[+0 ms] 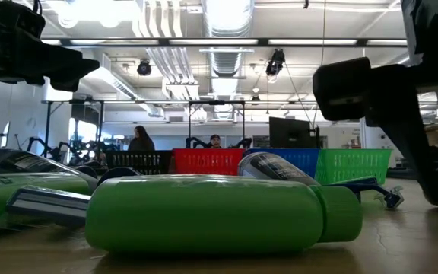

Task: Pick & Place Travel size toiletries
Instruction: Put the black deodorant into the green basket

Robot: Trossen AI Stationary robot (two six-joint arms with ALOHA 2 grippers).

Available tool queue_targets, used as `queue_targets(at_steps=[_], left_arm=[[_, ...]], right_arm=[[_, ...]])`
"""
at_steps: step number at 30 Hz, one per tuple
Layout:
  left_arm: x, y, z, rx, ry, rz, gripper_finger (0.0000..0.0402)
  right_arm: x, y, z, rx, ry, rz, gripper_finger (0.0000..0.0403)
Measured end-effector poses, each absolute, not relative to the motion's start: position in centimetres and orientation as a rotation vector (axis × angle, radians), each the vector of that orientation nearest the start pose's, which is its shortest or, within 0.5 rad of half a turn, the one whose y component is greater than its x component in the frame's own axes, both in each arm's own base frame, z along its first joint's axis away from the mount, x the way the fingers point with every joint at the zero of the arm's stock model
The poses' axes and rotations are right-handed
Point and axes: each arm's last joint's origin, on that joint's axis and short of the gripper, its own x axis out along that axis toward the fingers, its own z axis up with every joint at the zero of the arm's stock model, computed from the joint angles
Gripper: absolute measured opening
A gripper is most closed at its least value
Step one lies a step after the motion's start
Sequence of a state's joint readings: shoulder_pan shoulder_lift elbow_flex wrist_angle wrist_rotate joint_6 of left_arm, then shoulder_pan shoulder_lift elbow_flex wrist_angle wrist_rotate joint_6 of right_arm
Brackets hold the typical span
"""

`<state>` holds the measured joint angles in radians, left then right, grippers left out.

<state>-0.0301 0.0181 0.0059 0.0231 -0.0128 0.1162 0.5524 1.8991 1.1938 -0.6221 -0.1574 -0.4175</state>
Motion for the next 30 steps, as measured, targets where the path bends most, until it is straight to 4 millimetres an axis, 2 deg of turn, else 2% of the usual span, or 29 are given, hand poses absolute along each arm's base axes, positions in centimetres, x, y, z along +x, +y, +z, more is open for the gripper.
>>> queue_targets(at_steps=[4, 8, 12, 16, 18, 20, 24, 27, 30], left_arm=[[9.8, -0.3, 16.6, 0.116, -0.012, -0.017, 0.0232], [9.8, -0.3, 16.6, 0.116, -0.011, -0.017, 0.0232], [9.8, -0.3, 16.6, 0.116, -0.012, -0.017, 0.0232], [9.8, -0.3, 16.6, 0.116, -0.011, -0.017, 0.0232], [9.9, -0.3, 16.6, 0.116, -0.01, -0.017, 0.0232], [9.9, -0.3, 16.6, 0.116, -0.01, -0.017, 0.0232], [9.9, -0.3, 16.6, 0.116, -0.008, -0.017, 0.0232], [9.9, -0.3, 16.6, 0.116, -0.008, -0.017, 0.0232], [9.9, -0.3, 16.6, 0.116, -0.008, -0.017, 0.0232]], right_arm=[[29.9, 19.0, 14.9, -0.594, 1.207, 0.859, 0.0202], [29.8, 18.8, 16.3, -0.583, 1.283, 0.78, 0.0201], [30.0, 18.1, 19.1, -0.457, 1.361, 0.668, 0.0201], [30.1, 16.6, 23.2, -0.228, 1.31, 0.496, 0.0201], [30.0, 15.0, 25.1, -0.048, 1.287, 0.341, 0.0201], [29.8, 13.0, 26.6, 0.152, 1.253, 0.114, 0.0201], [28.2, 8.7, 28.3, 0.541, 1.109, -0.374, 0.0201], [26.5, 6.3, 28.6, 0.763, 0.991, -0.615, 0.0201], [25.1, 4.3, 28.0, 0.914, 0.897, -0.785, 0.0201]])
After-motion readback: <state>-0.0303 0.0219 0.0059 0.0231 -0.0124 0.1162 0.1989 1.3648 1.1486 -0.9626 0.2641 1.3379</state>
